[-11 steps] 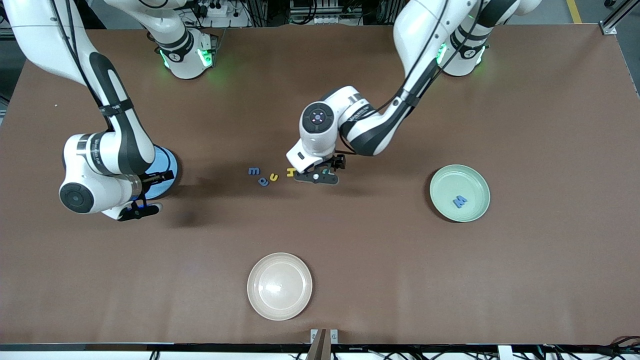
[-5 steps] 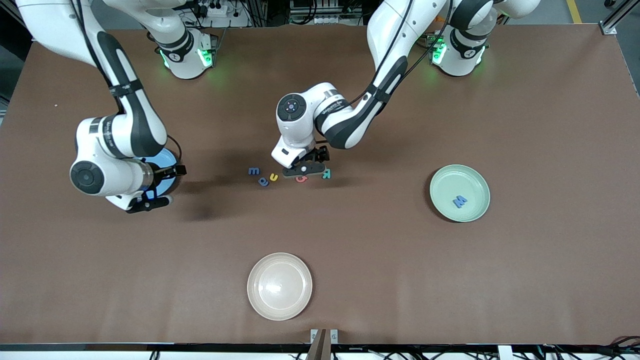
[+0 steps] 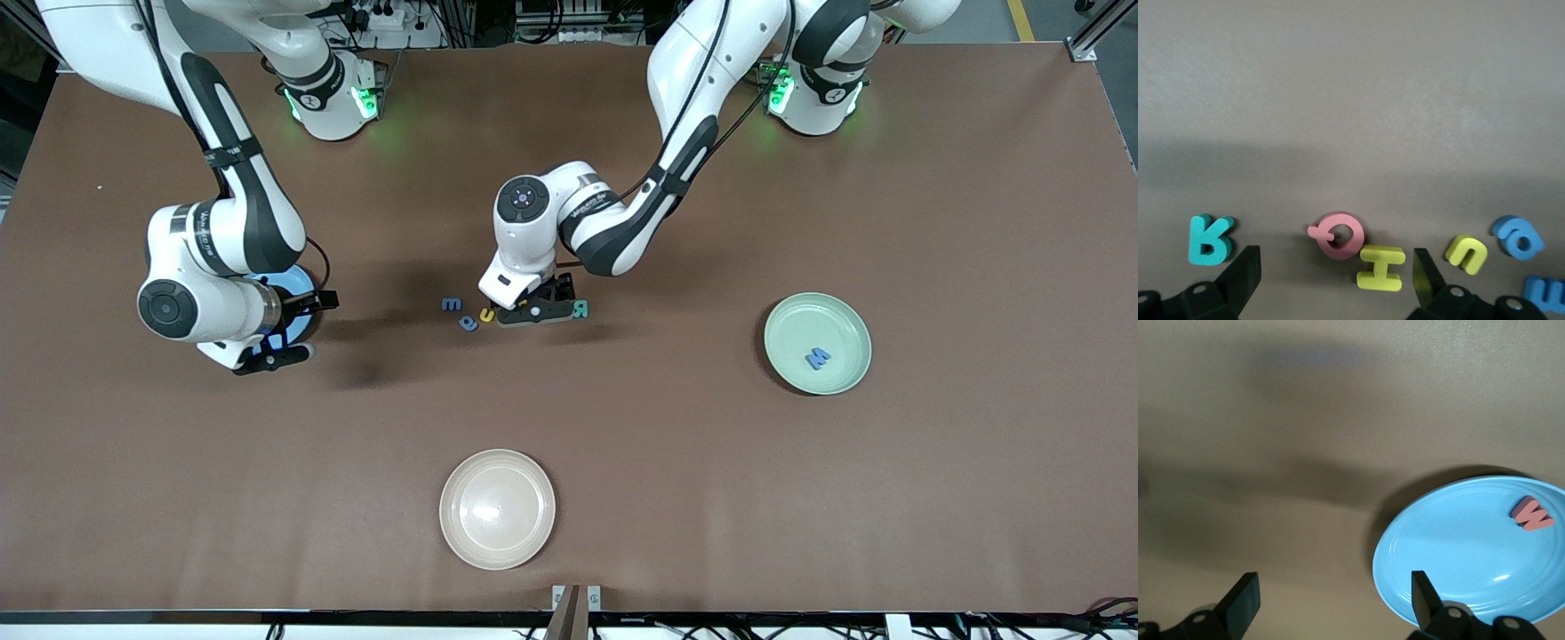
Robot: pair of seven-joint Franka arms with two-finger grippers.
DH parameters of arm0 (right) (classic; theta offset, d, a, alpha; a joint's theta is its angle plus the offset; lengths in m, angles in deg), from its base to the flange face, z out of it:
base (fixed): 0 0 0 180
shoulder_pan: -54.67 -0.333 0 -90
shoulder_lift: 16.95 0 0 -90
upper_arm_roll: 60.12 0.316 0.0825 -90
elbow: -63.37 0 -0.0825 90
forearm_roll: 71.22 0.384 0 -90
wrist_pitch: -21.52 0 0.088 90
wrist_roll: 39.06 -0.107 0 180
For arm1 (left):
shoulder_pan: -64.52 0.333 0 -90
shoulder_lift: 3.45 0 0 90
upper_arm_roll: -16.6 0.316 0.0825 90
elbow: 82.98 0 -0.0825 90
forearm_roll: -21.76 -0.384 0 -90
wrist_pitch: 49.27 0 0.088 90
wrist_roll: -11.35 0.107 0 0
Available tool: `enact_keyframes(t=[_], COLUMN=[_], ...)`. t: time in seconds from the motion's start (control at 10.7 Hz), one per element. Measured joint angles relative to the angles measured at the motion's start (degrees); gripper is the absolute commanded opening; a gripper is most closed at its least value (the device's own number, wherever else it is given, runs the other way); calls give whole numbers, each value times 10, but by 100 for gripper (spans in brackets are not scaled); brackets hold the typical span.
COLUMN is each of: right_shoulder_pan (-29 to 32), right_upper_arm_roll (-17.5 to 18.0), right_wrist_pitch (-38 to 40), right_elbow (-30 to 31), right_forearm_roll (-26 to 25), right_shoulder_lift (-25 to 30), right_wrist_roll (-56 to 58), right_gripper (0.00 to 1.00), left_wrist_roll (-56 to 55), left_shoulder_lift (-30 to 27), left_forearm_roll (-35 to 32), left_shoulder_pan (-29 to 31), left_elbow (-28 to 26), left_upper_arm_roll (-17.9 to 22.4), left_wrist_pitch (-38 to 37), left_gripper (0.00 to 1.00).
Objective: Sort upper and lower case letters into plates
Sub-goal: 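Move the left gripper over the yellow foam H among the letters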
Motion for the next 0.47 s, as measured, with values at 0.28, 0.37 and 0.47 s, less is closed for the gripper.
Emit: enact_keyframes(t=[0.28,0.37,0.47], right_shoulder_pan=[0,0,0], right_upper_arm_roll=[0,0,0], right_wrist_pitch=[0,0,0], right_elbow=[0,0,0], right_forearm_roll=[0,0,0], right_shoulder_lift=[0,0,0], right_wrist_roll=[0,-1,-1], right_gripper=[100,100,100], left_wrist_roll=[-2,-7,-8], left_shoulder_lift=[9,9,9], left_forearm_roll=[1,1,1], left_shoulder_pan=[-9,-12,-14], left_elbow=[2,4,7], left_upper_arm_roll=[-6,-7,-7], left_wrist_pitch=[3,3,3], left_gripper=[100,100,100])
